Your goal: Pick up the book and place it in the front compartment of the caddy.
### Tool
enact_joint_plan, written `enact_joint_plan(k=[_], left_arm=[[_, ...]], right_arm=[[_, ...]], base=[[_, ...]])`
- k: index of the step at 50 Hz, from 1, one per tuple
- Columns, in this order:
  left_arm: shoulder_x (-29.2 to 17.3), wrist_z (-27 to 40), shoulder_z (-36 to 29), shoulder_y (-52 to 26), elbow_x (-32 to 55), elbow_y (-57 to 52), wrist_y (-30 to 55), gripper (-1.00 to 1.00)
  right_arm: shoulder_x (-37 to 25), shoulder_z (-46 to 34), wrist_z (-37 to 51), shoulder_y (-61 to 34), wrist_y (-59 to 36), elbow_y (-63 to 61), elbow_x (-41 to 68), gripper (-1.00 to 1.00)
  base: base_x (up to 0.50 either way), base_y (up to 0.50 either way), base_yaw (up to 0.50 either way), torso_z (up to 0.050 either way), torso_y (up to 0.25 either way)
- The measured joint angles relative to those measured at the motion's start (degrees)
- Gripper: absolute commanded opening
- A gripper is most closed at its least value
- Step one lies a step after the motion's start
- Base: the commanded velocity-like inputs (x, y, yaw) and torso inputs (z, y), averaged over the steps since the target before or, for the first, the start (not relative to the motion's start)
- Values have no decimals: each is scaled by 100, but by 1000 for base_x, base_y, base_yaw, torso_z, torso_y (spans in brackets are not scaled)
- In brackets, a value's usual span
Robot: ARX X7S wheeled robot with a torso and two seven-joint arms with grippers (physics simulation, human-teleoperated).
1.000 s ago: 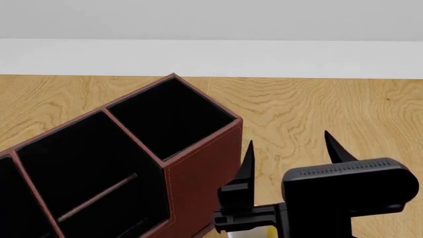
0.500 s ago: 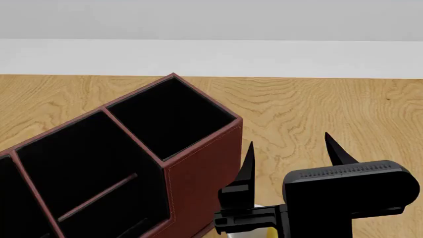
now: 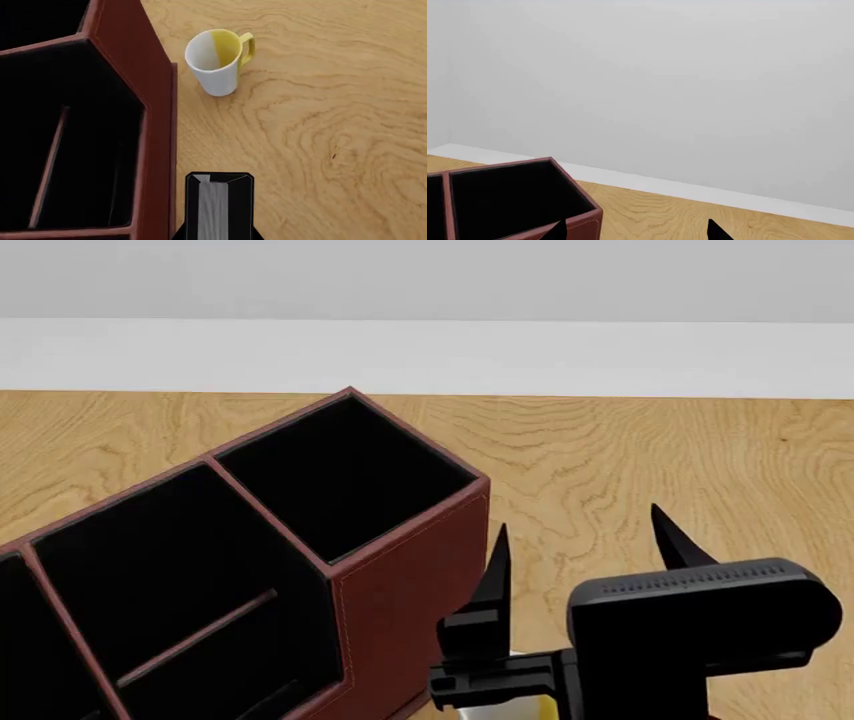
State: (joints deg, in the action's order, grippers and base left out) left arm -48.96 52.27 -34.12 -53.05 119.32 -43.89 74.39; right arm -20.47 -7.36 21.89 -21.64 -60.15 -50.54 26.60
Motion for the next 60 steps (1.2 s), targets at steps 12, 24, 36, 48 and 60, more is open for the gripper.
enact_joint_plan(k=[12,24,36,48,60], left_arm=[[-26,578,-370,-788,800,-73,-274,-100],[-162,1236,-855,-1691,1662,-173,-487,-100],[-413,1677,-1153,-2364,2333,-257,-639,-100],[-736,1713,-1148,-2608,2479,-181,-503,-100],[-938,1581,-1103,-2753,2306,83,-51,-100]], right_arm=[[-7,-52,-2,3,105,78,-1,100],[-1,-148,-30,63,342,224,-53,100],[13,-268,-70,92,567,397,-104,100],[14,-347,-76,64,644,499,-112,100],[7,-382,-51,23,631,513,-85,100]], base=[[0,0,0,0,1],[0,0,0,0,0],[0,0,0,0,1],[0,0,0,0,1],[0,0,0,1,1]])
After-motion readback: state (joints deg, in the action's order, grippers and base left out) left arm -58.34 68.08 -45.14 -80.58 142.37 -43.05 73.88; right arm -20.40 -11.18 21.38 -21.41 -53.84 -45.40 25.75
